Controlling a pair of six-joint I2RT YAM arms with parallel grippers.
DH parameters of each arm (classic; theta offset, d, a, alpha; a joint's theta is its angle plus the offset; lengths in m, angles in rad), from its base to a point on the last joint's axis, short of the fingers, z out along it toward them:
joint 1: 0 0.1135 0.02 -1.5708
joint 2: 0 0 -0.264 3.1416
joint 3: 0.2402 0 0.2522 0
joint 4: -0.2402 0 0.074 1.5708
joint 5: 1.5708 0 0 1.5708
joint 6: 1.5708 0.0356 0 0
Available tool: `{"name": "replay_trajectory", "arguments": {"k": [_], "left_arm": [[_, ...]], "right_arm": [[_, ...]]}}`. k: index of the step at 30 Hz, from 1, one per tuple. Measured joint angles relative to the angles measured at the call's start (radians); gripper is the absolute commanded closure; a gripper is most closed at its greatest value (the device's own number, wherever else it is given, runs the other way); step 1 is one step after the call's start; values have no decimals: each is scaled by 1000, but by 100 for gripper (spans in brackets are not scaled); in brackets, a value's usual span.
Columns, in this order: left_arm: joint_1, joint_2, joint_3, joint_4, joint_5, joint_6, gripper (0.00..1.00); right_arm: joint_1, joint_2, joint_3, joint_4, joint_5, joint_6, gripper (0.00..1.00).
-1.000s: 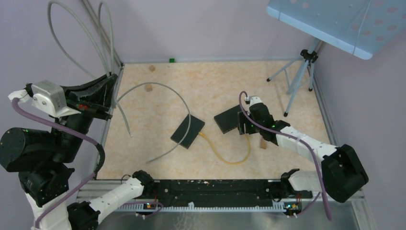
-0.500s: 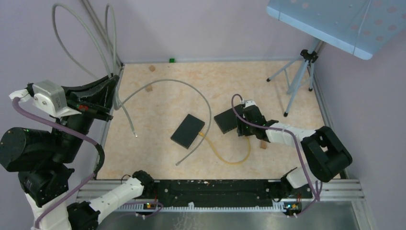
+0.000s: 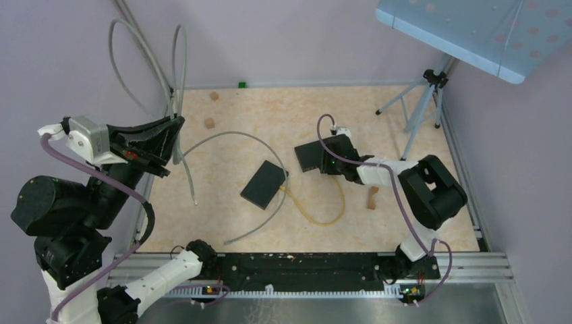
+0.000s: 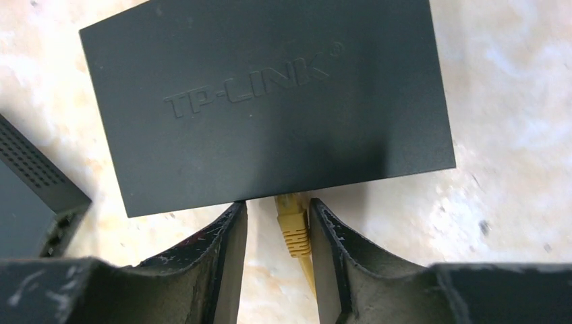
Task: Insert the plug into the switch port
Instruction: Adjust the switch port at the center of the board.
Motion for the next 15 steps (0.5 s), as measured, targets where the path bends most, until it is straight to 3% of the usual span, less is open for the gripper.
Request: {"name": "replay_trajectory", "arguments": {"k": [4,8,15], "left_arm": [[0,4,-11,-13,29,-24,100],[0,42,37,-51,84,-26,100],[0,109,60,-85,227,-23,100]], "right_arm": [[18,44,62,0,6,24,47],[26,-23,61,-40,27,6,40],[26,-543,-27,-161,64,-85,37]]}}
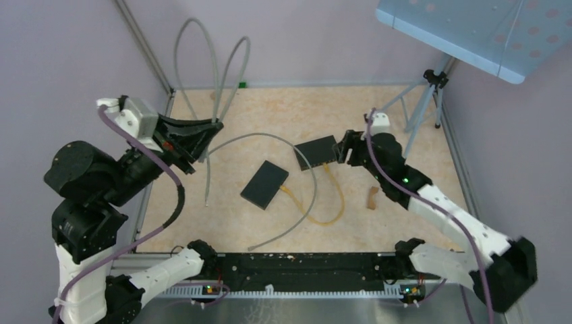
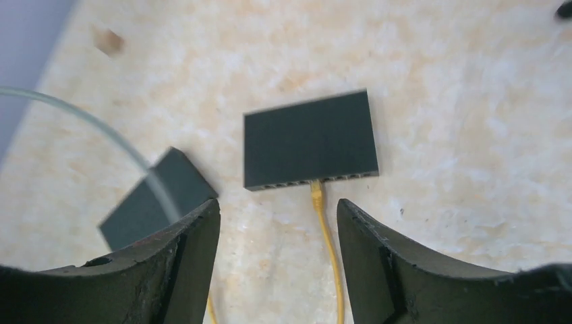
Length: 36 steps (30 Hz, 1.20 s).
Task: Insert the plug into the switch port
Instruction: Adjust the switch port at the center of the board, then place the connector at the center of the board.
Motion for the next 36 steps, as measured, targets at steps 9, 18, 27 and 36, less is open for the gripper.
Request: {"name": "replay_trajectory", "arguments": {"k": [9,18,27,36], "left_arm": [[0,105,-199,69,295,-2,100],[-348,179,-578,162,228,13,100],[-896,377,-771,409,-53,-30,67],[-940,300,-936,401,-435,-297,1]], "right_arm": [[0,-545,29,-191,95,-82,38],[-1,-617,127,-318,199,-158,38],[-1,-622,129,-350,184,-208,38],[-1,-462,225,-460,-51,-278,39]]}}
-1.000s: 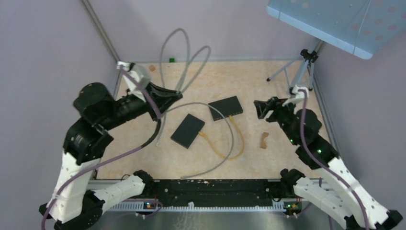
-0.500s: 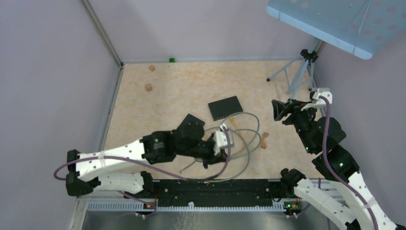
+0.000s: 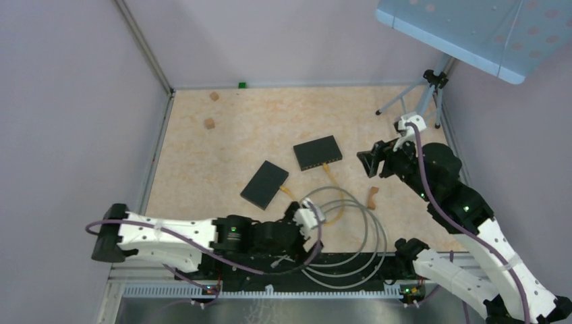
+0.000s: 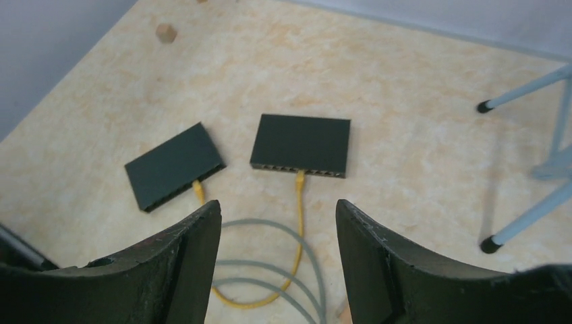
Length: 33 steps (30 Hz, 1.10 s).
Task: Insert the plug into the switch port
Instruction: Place the connector at the center of the board, then pick up the connector from the center of the board.
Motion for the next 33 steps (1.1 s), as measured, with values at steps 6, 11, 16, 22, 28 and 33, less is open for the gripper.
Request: {"name": "replay_trajectory", "arguments": {"k": [6,11,16,22,28,33], "left_arm": [[1,-398,-131,-80,-294,-328,5],[2,-525,-153,-280,-462,-686,4],[2,-469,-151,-522,-545,-969,3],[2,-494,-132,-627,-600,-1074,4],[2,-565,-130,-642,-617,-1101,4],[2,-576,-130,-642,-623,-1103,4]], "right_arm": [[1,23,-143,29,-283,10,43],[146,23,-345,129,-423,5,38],[467,124,-449,263,-454,-46,40],[590,363,-452,428,-429,-32,46],[696,550,-452,523,-333,65,46],[750,612,-453,540,-268,175,47]]}}
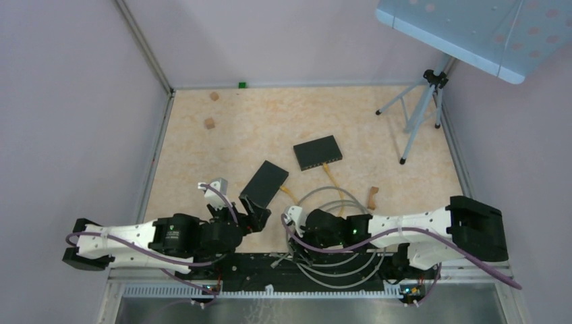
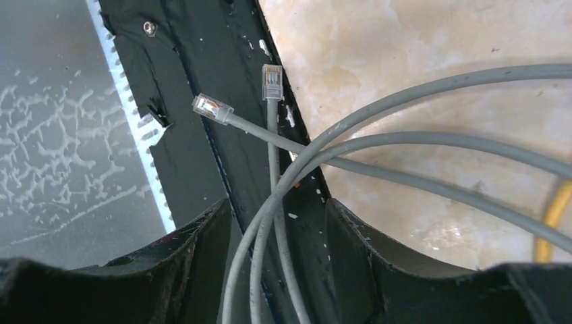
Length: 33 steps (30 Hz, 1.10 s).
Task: Insert the plug into the switch port
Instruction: Pick up the connector from the center of the board.
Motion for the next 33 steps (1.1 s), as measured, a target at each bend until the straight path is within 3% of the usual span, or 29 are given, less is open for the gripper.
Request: {"name": "replay_trajectory", "arguments": {"k": [7,14,19,24,27,33], "left_arm": [[0,0,0,0,-14,0,4],[0,-26,0,0,-14,-4,4],[0,-40,-1,1,-16,-8,4],[0,-39,0,14,-23,26,3],[0,-35,0,47,-31,81,2],[0,-28,-1,227,-35,280,2]], "right_arm": [[56,131,5,30,59,119,45],[76,237,91,1,178,152,99],[92,213,80,-16,240,180,100],[108,16,-6,-53,286,195,100],[98,-181,-60,-64,327,200,100],[53,-534,-111,-68,420,198,100]]}}
